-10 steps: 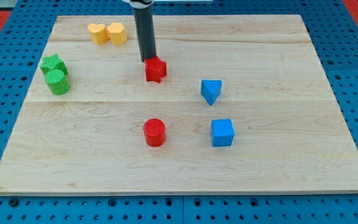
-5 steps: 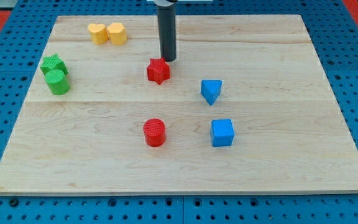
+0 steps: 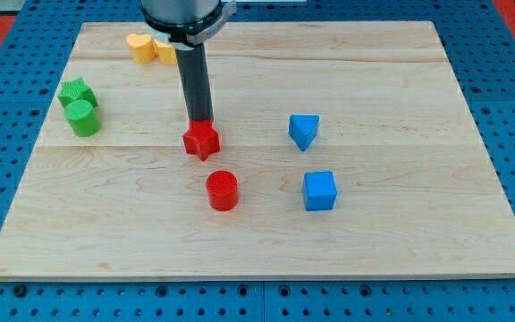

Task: Push the red star closer to the red circle

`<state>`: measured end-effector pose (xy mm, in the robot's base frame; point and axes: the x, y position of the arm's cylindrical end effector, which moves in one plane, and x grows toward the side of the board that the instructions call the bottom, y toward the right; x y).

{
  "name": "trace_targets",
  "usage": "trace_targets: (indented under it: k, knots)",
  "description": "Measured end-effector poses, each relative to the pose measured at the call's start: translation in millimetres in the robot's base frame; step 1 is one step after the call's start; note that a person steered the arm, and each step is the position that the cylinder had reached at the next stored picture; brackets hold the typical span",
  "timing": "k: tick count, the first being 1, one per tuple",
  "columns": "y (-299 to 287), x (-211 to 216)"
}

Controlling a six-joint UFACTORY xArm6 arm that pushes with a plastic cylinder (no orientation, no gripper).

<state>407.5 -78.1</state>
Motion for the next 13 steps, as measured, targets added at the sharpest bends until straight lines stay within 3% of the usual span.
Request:
trace_targets:
  k: [3, 6, 9, 11, 13]
  knots:
    - [3, -1]
    - [45, 2]
    - [-23, 13]
    - [-47, 49]
    - [-17, 79]
